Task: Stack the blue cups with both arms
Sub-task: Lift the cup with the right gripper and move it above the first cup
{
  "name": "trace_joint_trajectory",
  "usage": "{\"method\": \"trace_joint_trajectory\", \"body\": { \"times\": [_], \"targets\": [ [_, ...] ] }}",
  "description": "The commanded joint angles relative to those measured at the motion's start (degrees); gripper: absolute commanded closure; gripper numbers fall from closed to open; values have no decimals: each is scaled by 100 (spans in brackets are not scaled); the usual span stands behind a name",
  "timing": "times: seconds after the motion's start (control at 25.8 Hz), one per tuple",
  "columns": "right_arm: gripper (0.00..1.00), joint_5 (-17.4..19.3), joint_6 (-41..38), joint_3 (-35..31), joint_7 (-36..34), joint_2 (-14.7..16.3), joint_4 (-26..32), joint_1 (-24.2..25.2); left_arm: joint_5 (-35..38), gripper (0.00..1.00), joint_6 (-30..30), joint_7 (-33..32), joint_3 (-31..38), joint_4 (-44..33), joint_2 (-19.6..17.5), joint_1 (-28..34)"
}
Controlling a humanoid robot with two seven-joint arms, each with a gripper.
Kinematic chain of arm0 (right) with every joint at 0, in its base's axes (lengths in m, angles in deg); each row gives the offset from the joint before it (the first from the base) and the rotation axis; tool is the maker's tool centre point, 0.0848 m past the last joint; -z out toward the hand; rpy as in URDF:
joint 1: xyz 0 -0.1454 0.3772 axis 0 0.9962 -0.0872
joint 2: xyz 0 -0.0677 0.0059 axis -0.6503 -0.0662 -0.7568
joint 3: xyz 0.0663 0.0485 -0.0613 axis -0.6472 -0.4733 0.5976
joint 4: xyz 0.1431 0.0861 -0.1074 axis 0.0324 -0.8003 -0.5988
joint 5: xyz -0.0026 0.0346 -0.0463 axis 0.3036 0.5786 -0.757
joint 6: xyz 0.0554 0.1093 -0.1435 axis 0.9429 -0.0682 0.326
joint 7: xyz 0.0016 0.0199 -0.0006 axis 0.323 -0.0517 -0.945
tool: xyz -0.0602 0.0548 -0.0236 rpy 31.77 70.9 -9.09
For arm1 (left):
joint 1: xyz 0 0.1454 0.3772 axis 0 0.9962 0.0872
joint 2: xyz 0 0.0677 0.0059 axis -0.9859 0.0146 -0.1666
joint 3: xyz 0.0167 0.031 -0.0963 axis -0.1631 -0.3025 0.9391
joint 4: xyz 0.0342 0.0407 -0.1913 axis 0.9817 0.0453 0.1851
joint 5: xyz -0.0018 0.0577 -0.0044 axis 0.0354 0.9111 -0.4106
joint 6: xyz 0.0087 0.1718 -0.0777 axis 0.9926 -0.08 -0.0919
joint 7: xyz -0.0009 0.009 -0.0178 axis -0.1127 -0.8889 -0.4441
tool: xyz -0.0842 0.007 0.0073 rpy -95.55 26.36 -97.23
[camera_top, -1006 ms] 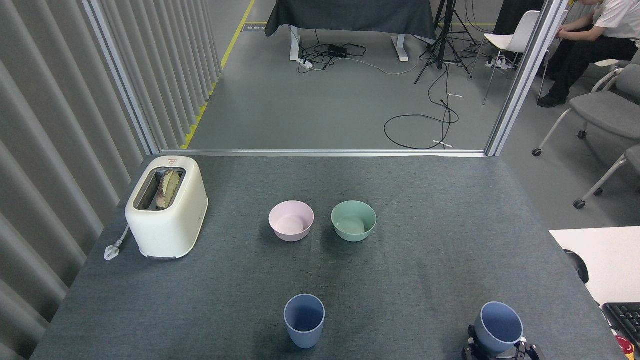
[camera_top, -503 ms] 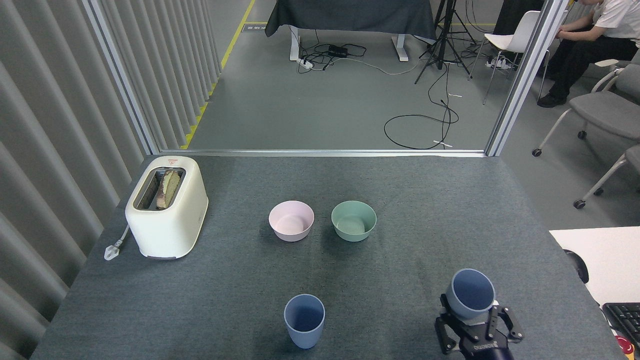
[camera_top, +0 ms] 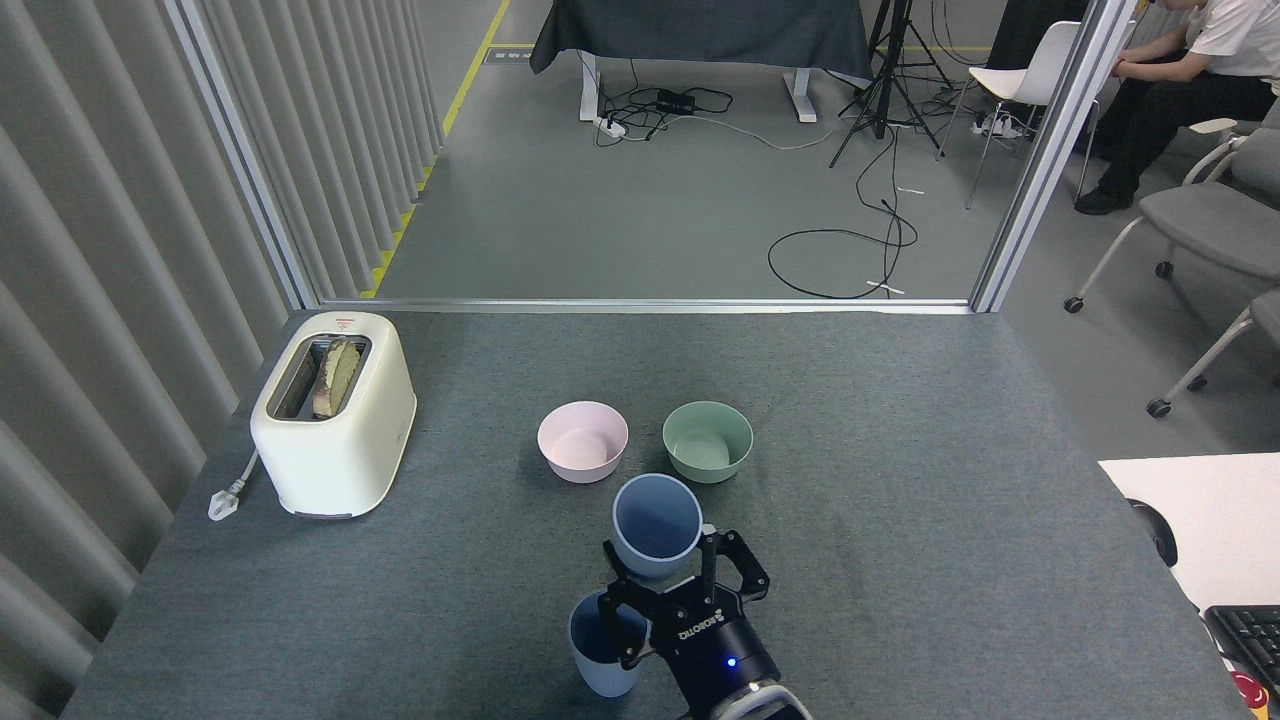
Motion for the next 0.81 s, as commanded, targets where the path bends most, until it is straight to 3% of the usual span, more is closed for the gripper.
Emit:
{"method": "trace_joint_trajectory", "body": {
  "times": [0.0,0.77],
  "targets": [
    [34,-48,0,371,108,-80,207,178,0,0,0,9,-7,12,-1,0],
    [32,-48,36,310,47,-89,-127,451,0,0,0,9,2,38,-1,0]
  ]
}}
